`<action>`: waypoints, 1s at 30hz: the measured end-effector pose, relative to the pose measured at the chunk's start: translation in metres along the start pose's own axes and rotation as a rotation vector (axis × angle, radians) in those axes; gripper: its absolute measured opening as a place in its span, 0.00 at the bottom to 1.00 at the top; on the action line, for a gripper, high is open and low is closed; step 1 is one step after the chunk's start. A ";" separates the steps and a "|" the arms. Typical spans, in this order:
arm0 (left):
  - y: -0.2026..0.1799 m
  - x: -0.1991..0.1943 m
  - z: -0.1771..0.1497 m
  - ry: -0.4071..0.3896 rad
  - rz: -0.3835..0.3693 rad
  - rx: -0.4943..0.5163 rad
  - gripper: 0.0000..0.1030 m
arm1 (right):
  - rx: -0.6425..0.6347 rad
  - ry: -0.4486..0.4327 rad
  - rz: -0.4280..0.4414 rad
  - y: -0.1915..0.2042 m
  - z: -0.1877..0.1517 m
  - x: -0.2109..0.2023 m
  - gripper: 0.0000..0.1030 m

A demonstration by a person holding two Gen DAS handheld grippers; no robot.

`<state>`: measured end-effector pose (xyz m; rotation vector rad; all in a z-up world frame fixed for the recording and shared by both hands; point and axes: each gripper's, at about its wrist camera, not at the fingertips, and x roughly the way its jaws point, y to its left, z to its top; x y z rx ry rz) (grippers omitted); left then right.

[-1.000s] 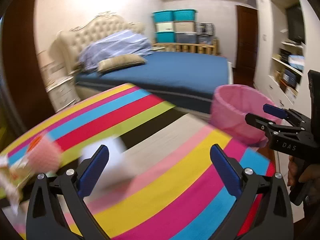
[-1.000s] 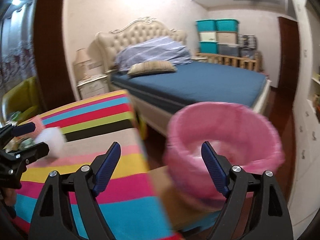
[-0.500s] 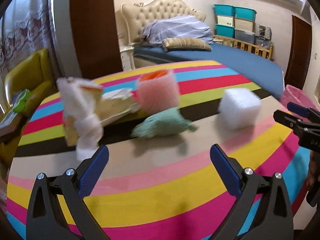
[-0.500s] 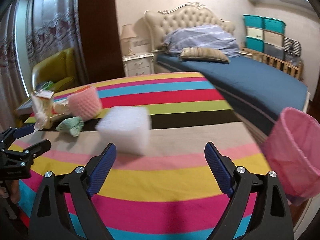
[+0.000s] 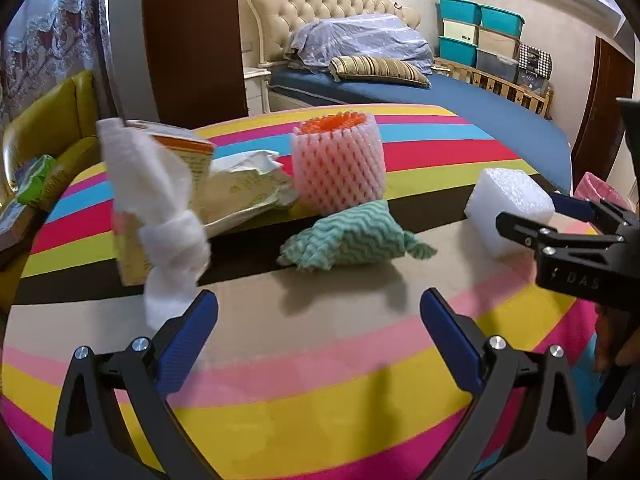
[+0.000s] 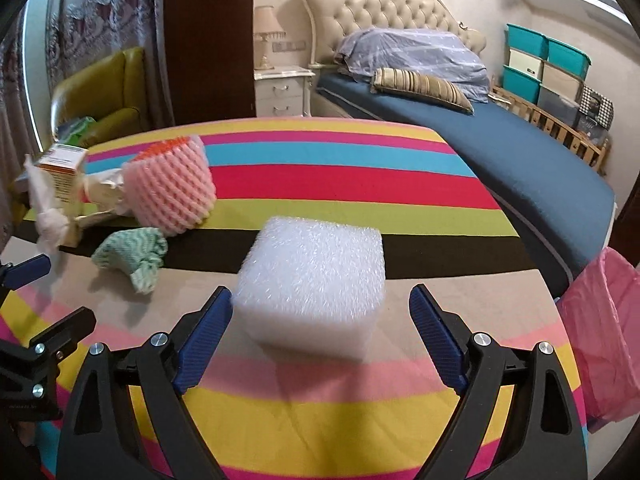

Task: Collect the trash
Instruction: 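Grasp the white foam block with the right gripper while the left gripper grasps the green zigzag cloth, then carry the green cloth and foam block to the pink wastebasket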

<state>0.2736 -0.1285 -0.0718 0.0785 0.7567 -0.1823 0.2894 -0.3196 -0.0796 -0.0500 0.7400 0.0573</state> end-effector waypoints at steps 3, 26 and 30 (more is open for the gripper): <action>-0.007 0.009 0.008 0.011 -0.008 -0.004 0.95 | 0.003 -0.018 0.005 -0.004 -0.002 -0.004 0.64; -0.042 0.023 0.025 0.021 -0.042 0.005 0.38 | 0.048 -0.107 0.075 -0.030 -0.029 -0.047 0.63; -0.046 0.012 0.016 -0.002 -0.058 0.004 0.38 | 0.044 -0.107 0.065 -0.031 -0.036 -0.049 0.63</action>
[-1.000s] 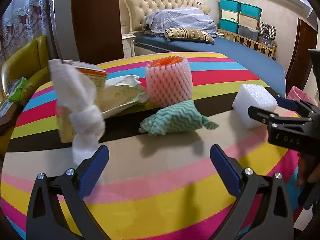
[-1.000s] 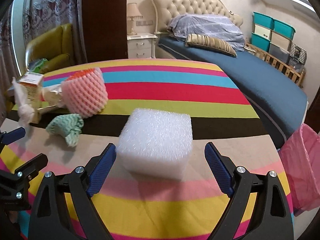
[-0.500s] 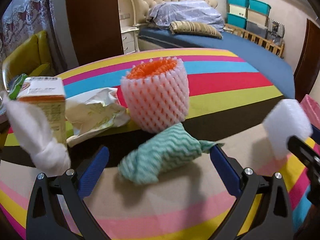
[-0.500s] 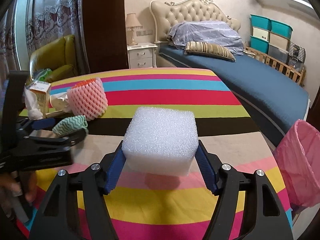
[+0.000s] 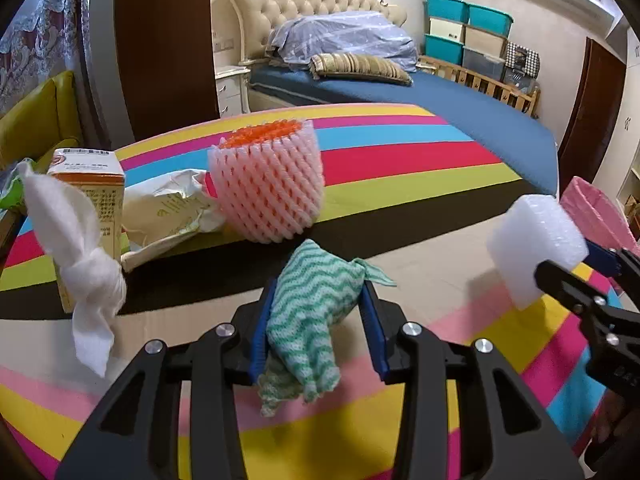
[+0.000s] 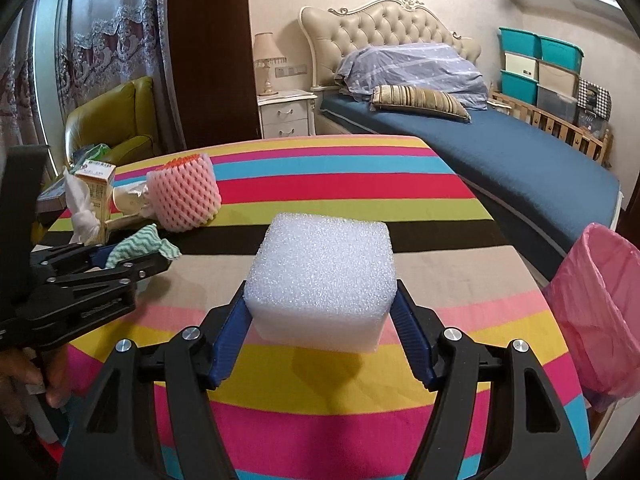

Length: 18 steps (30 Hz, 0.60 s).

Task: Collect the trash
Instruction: 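Carry the green cloth and foam block to the pink wastebasket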

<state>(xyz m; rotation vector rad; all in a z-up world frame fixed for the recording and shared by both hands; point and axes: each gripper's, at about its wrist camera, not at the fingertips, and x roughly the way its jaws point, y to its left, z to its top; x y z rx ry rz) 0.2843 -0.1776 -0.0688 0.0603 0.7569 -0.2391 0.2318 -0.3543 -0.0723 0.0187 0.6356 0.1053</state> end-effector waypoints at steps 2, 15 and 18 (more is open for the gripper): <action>-0.003 -0.006 -0.003 -0.018 -0.007 0.000 0.38 | 0.001 -0.003 -0.003 -0.002 -0.003 -0.002 0.63; -0.051 -0.022 -0.014 -0.063 -0.076 0.078 0.38 | 0.043 -0.044 -0.039 -0.025 -0.010 -0.019 0.63; -0.061 -0.023 -0.015 -0.065 -0.084 0.101 0.38 | 0.058 -0.046 -0.048 -0.033 -0.012 -0.021 0.63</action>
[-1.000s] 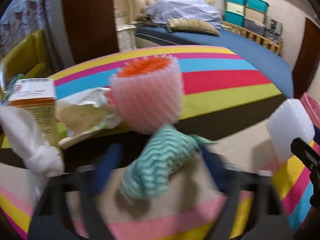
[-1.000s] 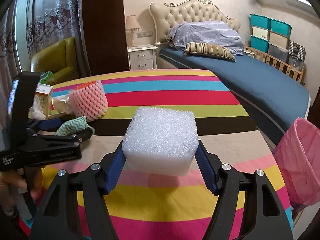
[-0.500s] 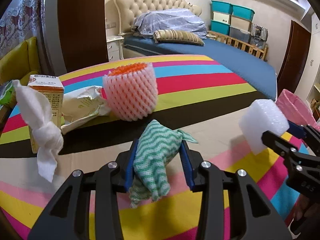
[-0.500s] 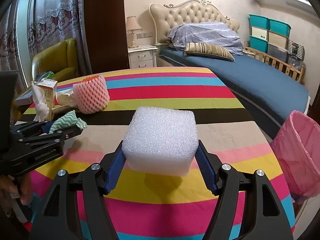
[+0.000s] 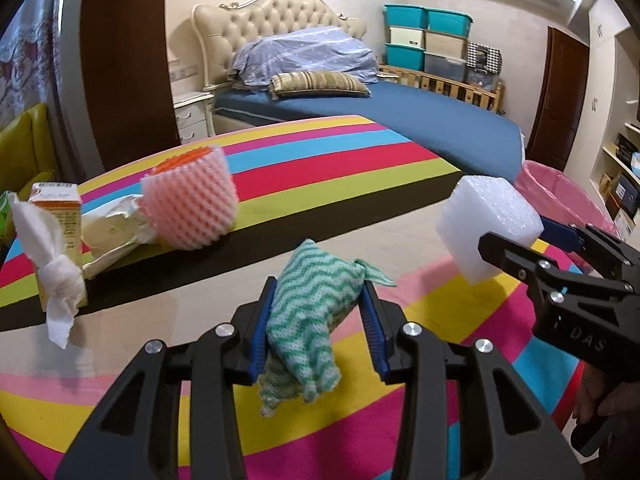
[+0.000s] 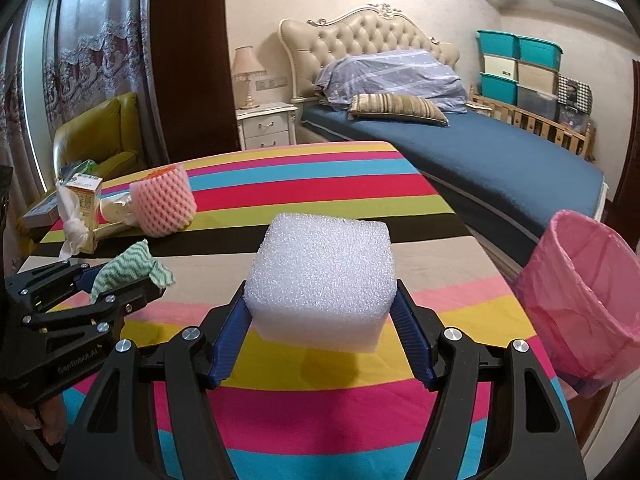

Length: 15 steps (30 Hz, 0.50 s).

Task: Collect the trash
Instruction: 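Carry the green cloth and foam block to the pink wastebasket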

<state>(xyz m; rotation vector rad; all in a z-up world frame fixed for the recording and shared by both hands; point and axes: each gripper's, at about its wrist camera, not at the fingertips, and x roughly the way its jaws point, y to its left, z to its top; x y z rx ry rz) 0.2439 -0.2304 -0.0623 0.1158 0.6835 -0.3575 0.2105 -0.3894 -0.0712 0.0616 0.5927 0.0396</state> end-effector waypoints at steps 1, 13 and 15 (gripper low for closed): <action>-0.002 0.000 -0.001 0.001 -0.002 0.005 0.38 | 0.004 -0.001 -0.003 -0.002 -0.001 -0.001 0.63; -0.036 0.005 0.004 -0.004 -0.035 0.089 0.38 | 0.053 -0.027 -0.045 -0.037 -0.007 -0.013 0.63; -0.041 0.007 0.006 -0.005 -0.044 0.101 0.38 | 0.059 -0.032 -0.056 -0.043 -0.007 -0.016 0.63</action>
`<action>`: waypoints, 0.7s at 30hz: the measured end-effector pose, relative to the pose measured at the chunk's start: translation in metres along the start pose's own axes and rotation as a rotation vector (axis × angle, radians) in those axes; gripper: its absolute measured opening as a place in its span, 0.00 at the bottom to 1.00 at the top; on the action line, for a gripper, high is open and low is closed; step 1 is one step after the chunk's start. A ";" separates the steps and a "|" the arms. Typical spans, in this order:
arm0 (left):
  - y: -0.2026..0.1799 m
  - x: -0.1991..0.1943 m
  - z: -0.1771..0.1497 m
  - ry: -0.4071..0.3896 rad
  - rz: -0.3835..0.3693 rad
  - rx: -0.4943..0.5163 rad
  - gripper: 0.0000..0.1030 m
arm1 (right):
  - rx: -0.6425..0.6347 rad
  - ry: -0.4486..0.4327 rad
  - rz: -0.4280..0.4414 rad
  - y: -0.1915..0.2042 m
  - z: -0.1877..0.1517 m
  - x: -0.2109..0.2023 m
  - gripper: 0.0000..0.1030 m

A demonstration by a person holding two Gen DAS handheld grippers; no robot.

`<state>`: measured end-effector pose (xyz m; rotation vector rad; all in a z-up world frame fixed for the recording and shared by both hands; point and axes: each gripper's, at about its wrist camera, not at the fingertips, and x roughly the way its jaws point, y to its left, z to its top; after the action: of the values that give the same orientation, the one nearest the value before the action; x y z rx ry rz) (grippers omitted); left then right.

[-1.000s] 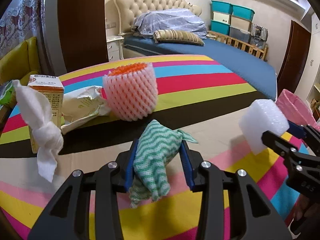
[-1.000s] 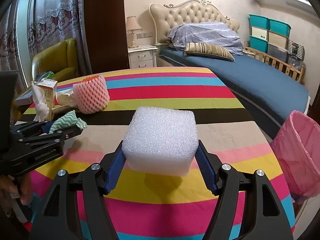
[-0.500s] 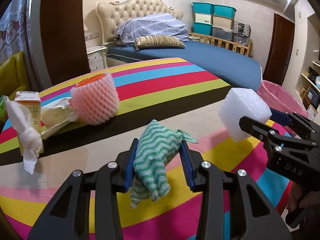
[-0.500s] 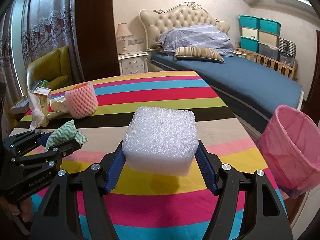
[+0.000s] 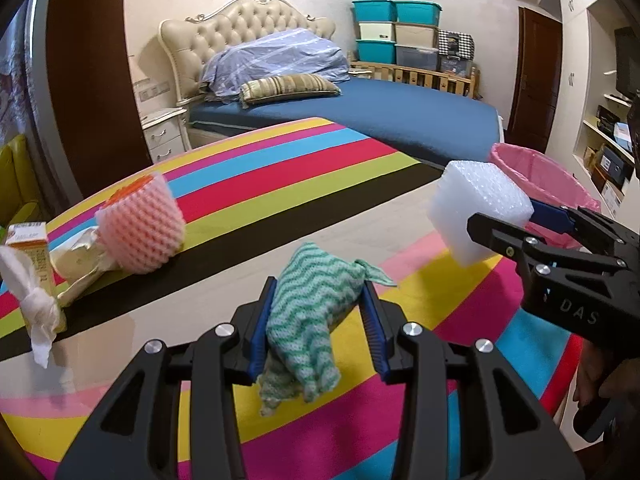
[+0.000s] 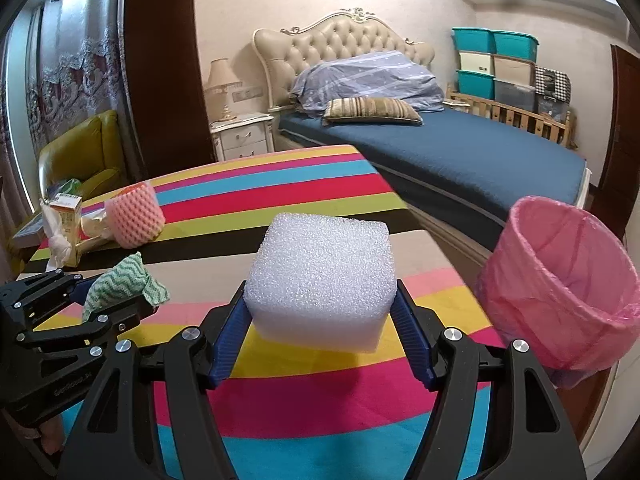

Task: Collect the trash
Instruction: 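Carry the green cloth and foam block to the pink wastebasket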

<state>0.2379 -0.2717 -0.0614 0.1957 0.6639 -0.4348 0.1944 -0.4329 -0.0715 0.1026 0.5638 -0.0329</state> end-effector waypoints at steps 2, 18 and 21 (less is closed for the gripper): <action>-0.007 0.001 0.002 -0.002 -0.008 0.014 0.38 | 0.010 -0.006 -0.009 -0.008 0.000 -0.003 0.63; -0.054 0.007 0.015 -0.012 -0.072 0.101 0.38 | 0.072 -0.051 -0.097 -0.064 -0.001 -0.022 0.63; -0.064 0.009 0.017 -0.014 -0.085 0.121 0.38 | 0.082 -0.058 -0.120 -0.076 0.002 -0.026 0.63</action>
<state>0.2248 -0.3376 -0.0561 0.2798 0.6342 -0.5582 0.1690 -0.5087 -0.0631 0.1471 0.5106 -0.1758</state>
